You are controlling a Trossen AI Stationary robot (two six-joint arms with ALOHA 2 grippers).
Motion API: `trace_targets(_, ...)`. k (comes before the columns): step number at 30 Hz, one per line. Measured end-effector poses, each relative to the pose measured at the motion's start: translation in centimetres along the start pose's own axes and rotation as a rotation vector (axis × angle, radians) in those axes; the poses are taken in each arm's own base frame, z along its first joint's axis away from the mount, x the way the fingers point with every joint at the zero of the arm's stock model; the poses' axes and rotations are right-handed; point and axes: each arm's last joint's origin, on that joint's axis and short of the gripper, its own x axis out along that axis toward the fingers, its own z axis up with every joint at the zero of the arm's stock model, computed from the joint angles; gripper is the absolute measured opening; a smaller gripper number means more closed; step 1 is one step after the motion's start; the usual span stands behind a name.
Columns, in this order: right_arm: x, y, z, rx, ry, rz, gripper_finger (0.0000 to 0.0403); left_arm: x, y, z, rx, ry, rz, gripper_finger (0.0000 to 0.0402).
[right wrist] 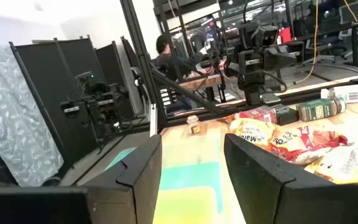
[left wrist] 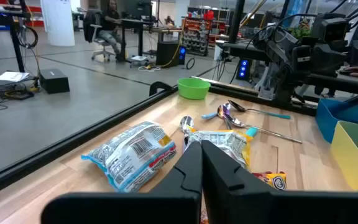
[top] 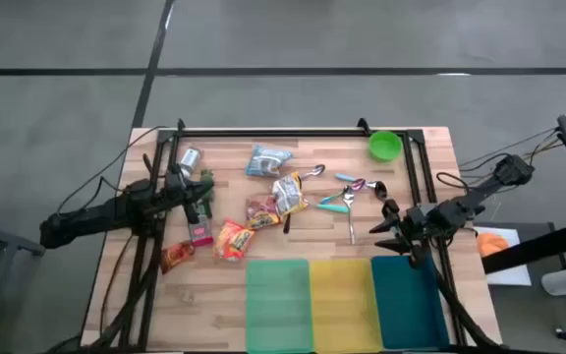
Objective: Pick & Place Food Item
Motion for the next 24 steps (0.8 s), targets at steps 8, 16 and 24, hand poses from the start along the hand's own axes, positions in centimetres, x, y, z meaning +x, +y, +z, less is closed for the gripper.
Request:
trace_targets(8,0.00,0.00,0.01,0.000,-0.001,0.000,0.0171,0.00,0.00,0.00,0.000,0.000,0.000,0.0000)
trace_targets(16,0.00,0.00,0.00,0.000,0.000,0.000,0.0171,0.00,0.00,0.00,0.000,0.000,0.000,0.0000)
trace_targets(24,0.00,0.01,0.02,0.067,-0.002,0.000,0.0171,0.00,0.00,0.00,0.000,0.000,0.000,0.0000)
